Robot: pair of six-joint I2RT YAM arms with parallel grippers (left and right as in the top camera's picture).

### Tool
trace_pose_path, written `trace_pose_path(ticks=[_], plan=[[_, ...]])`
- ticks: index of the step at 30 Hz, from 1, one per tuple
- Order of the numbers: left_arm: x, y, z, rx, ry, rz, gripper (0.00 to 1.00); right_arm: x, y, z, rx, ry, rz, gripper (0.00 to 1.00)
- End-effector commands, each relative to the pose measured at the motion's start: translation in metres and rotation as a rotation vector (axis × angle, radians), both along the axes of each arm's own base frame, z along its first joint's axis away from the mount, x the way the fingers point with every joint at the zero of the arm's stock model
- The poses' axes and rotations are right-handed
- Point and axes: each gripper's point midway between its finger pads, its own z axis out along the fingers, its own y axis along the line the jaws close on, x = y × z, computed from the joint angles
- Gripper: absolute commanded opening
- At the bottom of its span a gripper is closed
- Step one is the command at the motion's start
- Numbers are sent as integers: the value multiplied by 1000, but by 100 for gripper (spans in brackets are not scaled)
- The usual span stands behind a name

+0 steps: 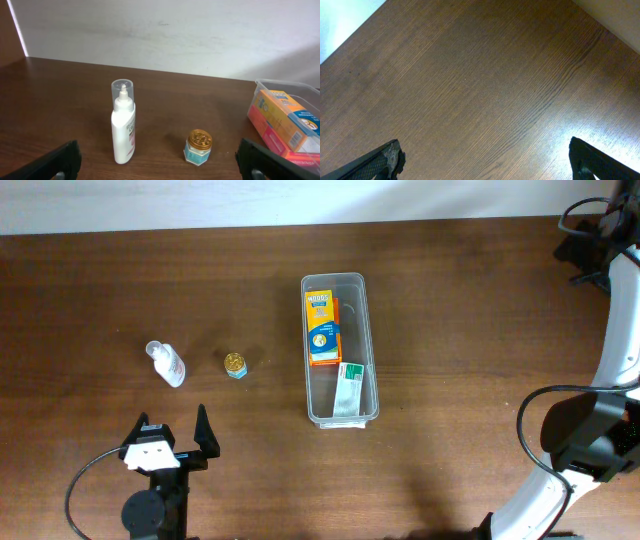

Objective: Pack container
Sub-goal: 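Raise the right gripper and retract it to the right side, then raise the left gripper and move it over the white spray bottle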

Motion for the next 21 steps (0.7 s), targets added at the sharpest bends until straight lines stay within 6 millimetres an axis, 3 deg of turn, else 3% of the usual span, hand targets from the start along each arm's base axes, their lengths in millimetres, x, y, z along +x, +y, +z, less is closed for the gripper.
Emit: trace_pose_path(ticks=[1,4,11,21], plan=[[0,0,-3,-6,6,4,100,-1,-3,-1,-9,5,-8,98],[1,-2,7,-6,-32,-12,99,-1,-3,-1,-9,5,-8,98],[-14,-52,87,32,-361,-299,99,-1,-3,-1,-9,5,-8,98],[-47,-56,173,-2,-582,-325,99,-1,-3,-1,-9,5,-8,98]])
